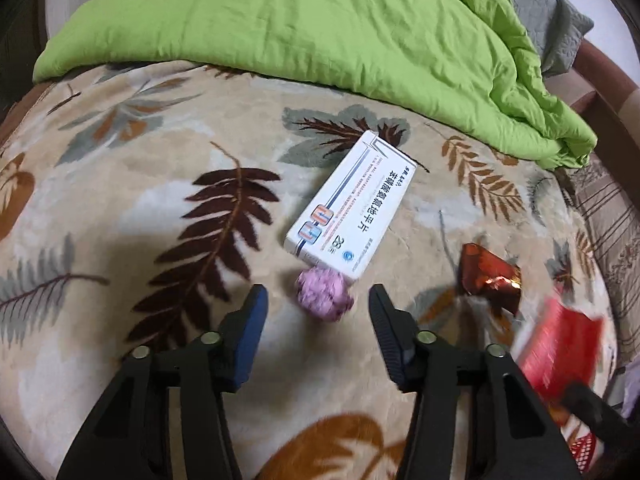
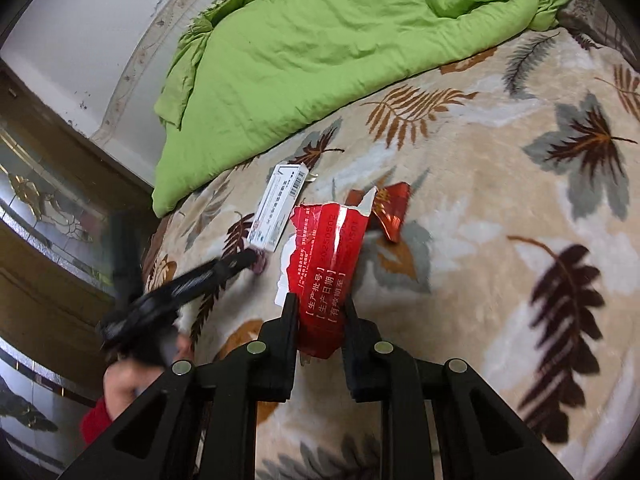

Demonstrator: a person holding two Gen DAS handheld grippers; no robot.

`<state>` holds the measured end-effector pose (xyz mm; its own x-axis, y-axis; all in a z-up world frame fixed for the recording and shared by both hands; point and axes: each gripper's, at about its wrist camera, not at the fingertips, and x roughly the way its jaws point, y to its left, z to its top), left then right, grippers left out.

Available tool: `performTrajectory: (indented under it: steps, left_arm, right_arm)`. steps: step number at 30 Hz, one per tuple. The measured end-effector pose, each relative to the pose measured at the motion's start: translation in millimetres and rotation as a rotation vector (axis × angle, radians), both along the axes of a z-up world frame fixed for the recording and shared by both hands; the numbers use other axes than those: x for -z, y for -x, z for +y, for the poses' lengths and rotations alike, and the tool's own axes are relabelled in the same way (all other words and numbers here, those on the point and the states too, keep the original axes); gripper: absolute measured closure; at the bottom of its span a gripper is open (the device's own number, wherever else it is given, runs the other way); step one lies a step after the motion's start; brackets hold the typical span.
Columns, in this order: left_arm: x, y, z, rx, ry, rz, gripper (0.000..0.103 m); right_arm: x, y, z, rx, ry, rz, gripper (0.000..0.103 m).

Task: Collect trash
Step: 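Grasp the pink crumpled paper with the left tool while the right grasps the red wrapper, then hold the pink paper and red wrapper lifted above the bed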

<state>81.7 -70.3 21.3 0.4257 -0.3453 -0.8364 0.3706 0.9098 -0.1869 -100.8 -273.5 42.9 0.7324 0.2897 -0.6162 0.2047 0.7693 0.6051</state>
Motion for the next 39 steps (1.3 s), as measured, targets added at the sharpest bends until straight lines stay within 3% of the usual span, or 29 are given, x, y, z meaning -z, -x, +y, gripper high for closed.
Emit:
performTrajectory:
  steps: [3,7,16,28,39]
  left_arm:
    - [9.7,-4.3,-8.8,0.009,-0.021,0.011,0.071]
    - [8.5,3.2,-6.7,0.011,-0.027,-0.019,0.074]
    - [-14.4,74.0,37.9,0.008,0.004,-0.074,0.074]
    - [-33.5,180.1,75.2,-0.006,-0.046,-0.218,0.074]
    - [-27.4,199.7,70.3,-0.042,-0.119,-0.312,0.074]
  right_arm:
    - [-4.0,10.1,5.8,-0.009,0.022,-0.016,0.083]
    - [-7.5,14.3,13.9,-0.014,0.035,-0.024,0.083]
    - [-11.6,34.8,46.3,-0.034,0.138,-0.030,0.083]
    - [-11.4,69.5,68.1,-0.037,0.229,-0.043,0.082]
    - [-11.3,74.5,71.6,-0.039,0.241,-0.059,0.082]
